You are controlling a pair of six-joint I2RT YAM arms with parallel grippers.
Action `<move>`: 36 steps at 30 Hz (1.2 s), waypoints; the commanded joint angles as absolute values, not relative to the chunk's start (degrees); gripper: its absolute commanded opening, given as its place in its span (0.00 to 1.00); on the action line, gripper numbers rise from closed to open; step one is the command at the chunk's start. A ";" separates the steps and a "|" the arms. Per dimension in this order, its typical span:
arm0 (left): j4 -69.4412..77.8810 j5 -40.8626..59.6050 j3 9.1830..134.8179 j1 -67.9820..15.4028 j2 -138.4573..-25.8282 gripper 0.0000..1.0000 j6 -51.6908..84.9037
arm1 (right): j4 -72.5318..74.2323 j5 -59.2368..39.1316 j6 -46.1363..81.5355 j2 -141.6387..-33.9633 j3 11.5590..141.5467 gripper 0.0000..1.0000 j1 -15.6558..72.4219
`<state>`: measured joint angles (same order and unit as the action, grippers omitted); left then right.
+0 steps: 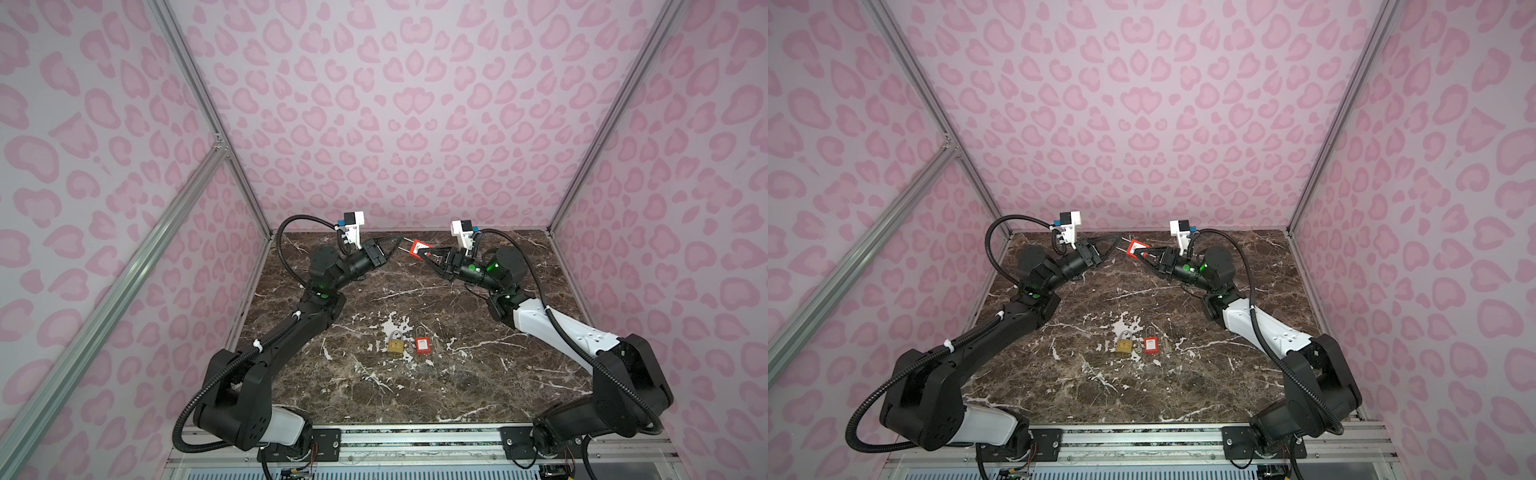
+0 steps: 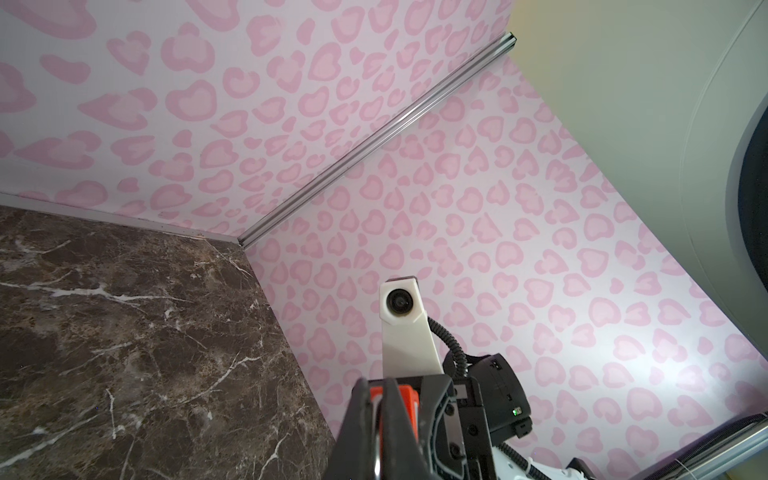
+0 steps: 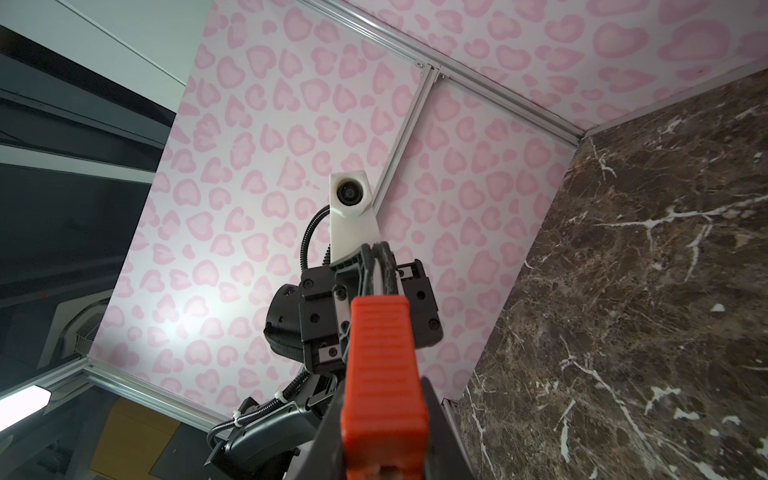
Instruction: Lock with the key
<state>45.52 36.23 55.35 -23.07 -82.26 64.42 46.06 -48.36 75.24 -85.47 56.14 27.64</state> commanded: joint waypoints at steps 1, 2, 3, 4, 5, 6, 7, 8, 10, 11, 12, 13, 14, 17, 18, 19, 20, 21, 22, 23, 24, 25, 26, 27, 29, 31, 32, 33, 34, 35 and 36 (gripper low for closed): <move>46.49 42.00 55.67 -24.32 -82.64 0.08 62.05 | 50.38 -48.87 76.67 -86.13 57.25 0.10 28.46; 46.34 42.18 55.84 -24.56 -82.78 0.08 61.92 | 50.44 -48.84 76.71 -86.58 57.50 0.10 28.58; 46.01 42.41 55.94 -24.66 -82.88 0.08 61.71 | 50.71 -49.14 76.72 -86.96 57.80 0.10 28.69; 45.27 42.23 55.79 -24.40 -82.53 0.09 61.34 | 50.42 -49.54 76.68 -87.10 58.14 0.10 28.41; 44.85 41.74 55.40 -24.09 -82.07 0.14 61.05 | 50.07 -49.88 76.58 -86.89 58.35 0.10 28.01; 44.83 40.88 54.55 -23.54 -81.16 0.17 60.91 | 49.61 -50.03 76.26 -86.44 58.30 0.10 27.39; 44.84 40.32 54.03 -23.02 -80.35 0.20 60.91 | 48.61 -50.10 75.81 -85.81 58.23 0.10 26.69; 44.82 40.17 53.72 -22.66 -79.78 0.22 60.85 | 47.53 -50.26 75.16 -85.21 58.21 0.10 26.19; 43.90 40.84 54.40 -22.35 -79.27 0.27 60.66 | 44.89 -50.95 73.66 -84.31 58.51 0.10 25.45; 43.34 41.39 54.97 -22.33 -79.41 0.29 60.56 | 44.15 -51.21 73.13 -84.07 58.67 0.10 25.32; 43.08 41.97 55.52 -22.36 -79.70 0.31 60.63 | 43.19 -51.36 72.61 -83.86 58.66 0.10 25.33; 43.39 42.33 55.77 -22.33 -79.97 0.34 61.05 | 42.90 -51.40 72.42 -83.84 58.64 0.10 25.31; 43.94 42.49 55.89 -22.35 -80.25 0.35 61.52 | 43.01 -51.23 72.48 -83.83 58.44 0.10 25.34; 45.22 42.63 56.23 -22.41 -80.93 0.41 62.57 | 44.26 -50.40 73.01 -83.83 57.78 0.10 25.53; 45.34 42.79 56.45 -22.62 -81.09 0.42 62.74 | 44.63 -50.18 73.24 -83.91 57.72 0.10 25.65; 45.42 42.89 56.66 -22.80 -81.21 0.42 62.70 | 44.84 -50.02 73.29 -84.07 57.68 0.10 25.83; 45.44 42.98 56.85 -23.02 -81.37 0.43 62.75 | 44.83 -50.01 73.22 -84.29 57.83 0.10 26.07; 45.36 43.07 57.06 -23.27 -81.51 0.44 62.67 | 44.99 -49.92 73.31 -84.65 58.00 0.10 26.38; 45.20 43.06 57.25 -23.59 -81.59 0.44 62.58 | 45.12 -49.92 73.33 -84.93 58.22 0.10 26.70; 45.26 43.15 57.39 -23.86 -81.88 0.44 62.56 | 45.25 -49.86 73.36 -85.37 58.44 0.10 27.12; 45.31 43.09 57.47 -24.21 -82.06 0.44 62.66 | 45.34 -49.85 73.36 -85.80 58.71 0.10 27.58; 45.39 43.07 57.49 -24.49 -82.24 0.44 62.67 | 45.43 -49.79 73.36 -86.28 58.99 0.10 27.93; 45.52 42.88 57.47 -24.77 -82.36 0.44 62.71 | 45.64 -49.71 73.39 -86.77 59.17 0.10 28.38; 45.62 42.71 57.39 -25.07 -82.50 0.44 62.72 | 46.09 -49.58 73.60 -87.16 59.22 0.10 28.83; 45.78 42.55 57.21 -25.24 -82.60 0.44 62.66 | 46.92 -49.59 73.98 -87.75 59.28 0.10 29.31; 45.41 42.24 57.06 -25.22 -82.41 0.43 62.37 | 47.21 -49.61 74.22 -87.98 59.30 0.10 29.59; 45.02 41.82 56.88 -25.16 -82.19 0.41 62.02 | 47.17 -49.58 74.18 -87.85 59.19 0.10 29.62; 44.96 41.59 56.74 -25.08 -82.07 0.38 61.88 | 47.19 -49.57 74.12 -87.75 59.02 0.11 29.60; 45.00 41.62 56.73 -24.97 -82.05 0.37 61.94 | 46.97 -49.58 74.06 -87.63 58.97 0.10 29.61; 45.13 41.74 56.84 -24.87 -82.16 0.37 62.05 | 46.73 -49.58 73.84 -87.41 58.78 0.10 29.62; 45.24 41.84 56.96 -24.80 -82.26 0.37 62.22 | 46.31 -49.56 73.49 -87.20 58.63 0.11 29.62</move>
